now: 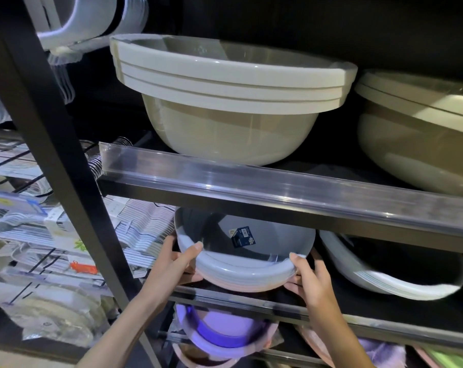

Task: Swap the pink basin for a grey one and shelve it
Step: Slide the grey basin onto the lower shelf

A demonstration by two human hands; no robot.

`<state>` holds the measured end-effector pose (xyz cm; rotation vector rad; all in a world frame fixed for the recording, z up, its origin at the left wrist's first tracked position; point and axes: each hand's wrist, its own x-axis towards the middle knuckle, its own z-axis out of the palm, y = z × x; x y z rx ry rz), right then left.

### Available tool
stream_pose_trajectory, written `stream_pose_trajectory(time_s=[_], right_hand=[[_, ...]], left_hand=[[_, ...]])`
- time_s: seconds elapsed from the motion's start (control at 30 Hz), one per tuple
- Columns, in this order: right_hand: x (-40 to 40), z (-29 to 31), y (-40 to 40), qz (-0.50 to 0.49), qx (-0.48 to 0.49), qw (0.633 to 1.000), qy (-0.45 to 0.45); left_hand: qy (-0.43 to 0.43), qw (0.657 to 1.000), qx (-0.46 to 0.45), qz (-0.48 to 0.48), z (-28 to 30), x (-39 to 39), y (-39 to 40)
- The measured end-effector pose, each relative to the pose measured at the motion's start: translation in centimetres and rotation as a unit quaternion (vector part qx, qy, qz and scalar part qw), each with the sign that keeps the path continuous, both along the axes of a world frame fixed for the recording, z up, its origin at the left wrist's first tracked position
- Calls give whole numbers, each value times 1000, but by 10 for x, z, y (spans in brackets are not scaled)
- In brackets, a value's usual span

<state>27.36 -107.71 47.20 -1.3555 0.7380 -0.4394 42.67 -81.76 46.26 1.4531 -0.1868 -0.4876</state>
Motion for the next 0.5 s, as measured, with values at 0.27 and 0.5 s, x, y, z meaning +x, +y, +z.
stream_pose_trajectory(time_s=[0.27, 0.5], right_hand=[[20, 8, -12, 10, -2, 1000, -5], [27, 12, -12, 5, -6, 1000, -15]], left_hand=[[34, 999, -7, 13, 11, 19, -21], [9, 1000, -3, -12, 5, 32, -23]])
